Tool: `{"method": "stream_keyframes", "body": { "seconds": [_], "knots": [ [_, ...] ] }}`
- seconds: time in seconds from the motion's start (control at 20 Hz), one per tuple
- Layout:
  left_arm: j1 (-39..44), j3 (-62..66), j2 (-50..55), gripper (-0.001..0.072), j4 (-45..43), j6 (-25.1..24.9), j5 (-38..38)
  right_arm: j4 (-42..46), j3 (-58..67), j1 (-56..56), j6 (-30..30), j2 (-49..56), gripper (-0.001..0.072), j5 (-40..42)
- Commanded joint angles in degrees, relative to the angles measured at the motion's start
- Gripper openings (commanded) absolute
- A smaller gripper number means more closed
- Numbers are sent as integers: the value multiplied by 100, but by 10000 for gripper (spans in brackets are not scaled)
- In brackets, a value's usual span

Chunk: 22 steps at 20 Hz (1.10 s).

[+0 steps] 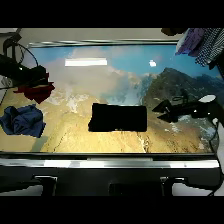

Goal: Fold the clothes and pants, and hang the long-sleeved shirts on hangers.

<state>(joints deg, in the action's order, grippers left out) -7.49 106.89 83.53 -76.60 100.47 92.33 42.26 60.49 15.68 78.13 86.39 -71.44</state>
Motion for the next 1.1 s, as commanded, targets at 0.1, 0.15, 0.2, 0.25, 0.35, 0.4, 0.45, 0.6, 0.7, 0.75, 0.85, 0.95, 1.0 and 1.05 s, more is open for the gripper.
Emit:
{"method": "stream_keyframes", "body": {
  "seconds": [0.1,0.15,0.2,0.25,0.35,0.4,0.45,0.6,0.7,0.75,0.85,0.95,1.0,1.05],
  "knots": [
    [-4,-4,153,21,-15,-11,0,-708,-260,-658,-568,780,528,715],
    [-4,-4,179,21,-15,4,0,-710,-260,-798,-566,857,527,807],
    [-4,-4,199,21,-15,4,4,-715,-260,-901,-564,898,518,846],
    [-4,-4,208,21,-15,2,2,-715,-260,-988,-564,909,467,881],
    [-4,-4,208,21,-15,2,7,-748,-247,-1073,-570,907,290,879],
    [-4,-4,208,21,-15,2,7,-907,-245,-1067,-579,907,114,837],
    [-4,-4,208,21,-15,2,11,-1060,-214,-1047,-623,881,31,815],
    [-4,-4,208,21,-15,2,61,-981,407,-1012,-376,765,30,785],
    [-4,-4,208,21,-15,2,133,-715,1113,-925,81,767,30,778],
    [-4,-4,205,21,-15,2,142,-507,1493,-811,369,767,30,828],
    [-4,-4,208,21,-17,2,144,-116,2120,-511,907,767,30,944],
    [-4,-4,208,21,-20,0,142,175,2553,-129,1357,767,30,1082],
    [-7,-4,208,21,-20,0,140,273,2706,87,1504,765,30,1128],
    [-7,-4,208,21,-20,0,133,334,2837,350,1676,765,30,1165]
  ]
}}
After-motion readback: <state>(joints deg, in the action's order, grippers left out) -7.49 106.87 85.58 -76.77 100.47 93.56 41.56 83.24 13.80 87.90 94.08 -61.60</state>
